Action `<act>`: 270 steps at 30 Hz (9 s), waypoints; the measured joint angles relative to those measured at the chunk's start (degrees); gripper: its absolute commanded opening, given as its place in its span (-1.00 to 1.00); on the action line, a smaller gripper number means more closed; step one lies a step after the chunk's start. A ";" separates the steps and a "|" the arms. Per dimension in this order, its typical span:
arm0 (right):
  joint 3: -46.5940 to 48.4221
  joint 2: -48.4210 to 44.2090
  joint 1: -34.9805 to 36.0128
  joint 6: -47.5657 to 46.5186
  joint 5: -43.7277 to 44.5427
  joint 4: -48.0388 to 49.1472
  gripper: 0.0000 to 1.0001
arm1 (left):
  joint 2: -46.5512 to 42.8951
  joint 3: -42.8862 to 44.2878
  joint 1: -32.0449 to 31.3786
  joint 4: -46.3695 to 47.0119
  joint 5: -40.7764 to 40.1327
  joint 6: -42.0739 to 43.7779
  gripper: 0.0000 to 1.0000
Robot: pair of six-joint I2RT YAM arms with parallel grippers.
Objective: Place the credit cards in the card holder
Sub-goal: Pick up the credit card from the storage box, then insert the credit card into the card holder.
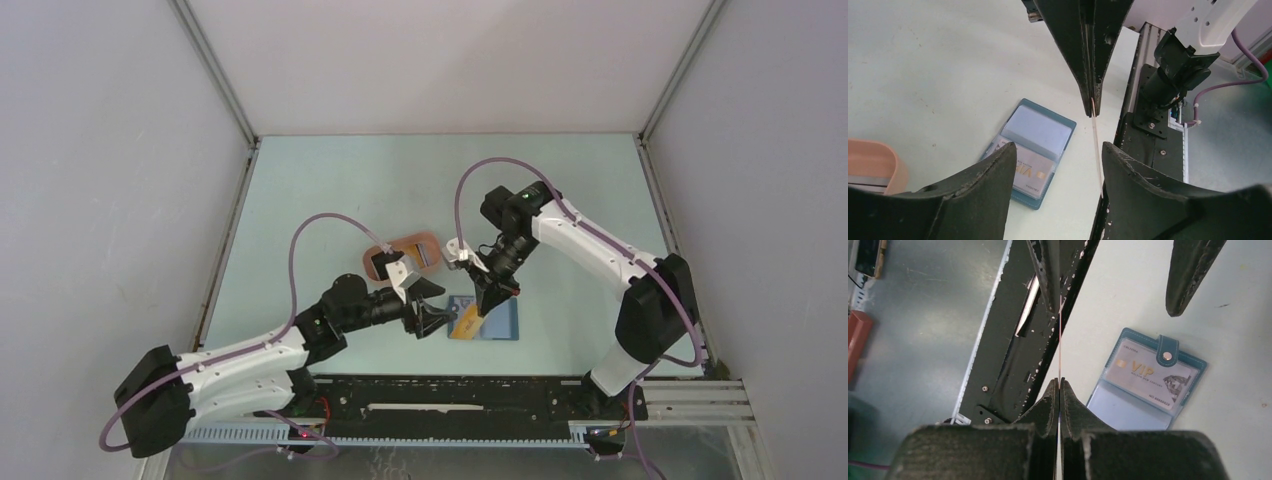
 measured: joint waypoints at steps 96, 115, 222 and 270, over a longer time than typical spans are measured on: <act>-3.80 -4.94 -3.91 28.70 -22.12 15.82 -1.00 | -2.36 10.10 8.70 -4.46 6.75 -26.34 -0.36; -3.69 -7.02 -8.63 25.14 -15.32 14.27 -0.09 | -2.64 7.17 11.76 -1.07 8.22 -28.92 -1.00; -37.64 -13.51 0.35 -2.99 24.68 41.05 -0.94 | 46.07 3.80 11.54 32.33 3.89 -43.80 -1.00; -37.64 -13.51 0.72 -2.78 25.18 41.13 -0.92 | 53.53 6.58 8.09 32.35 5.99 -45.31 -1.00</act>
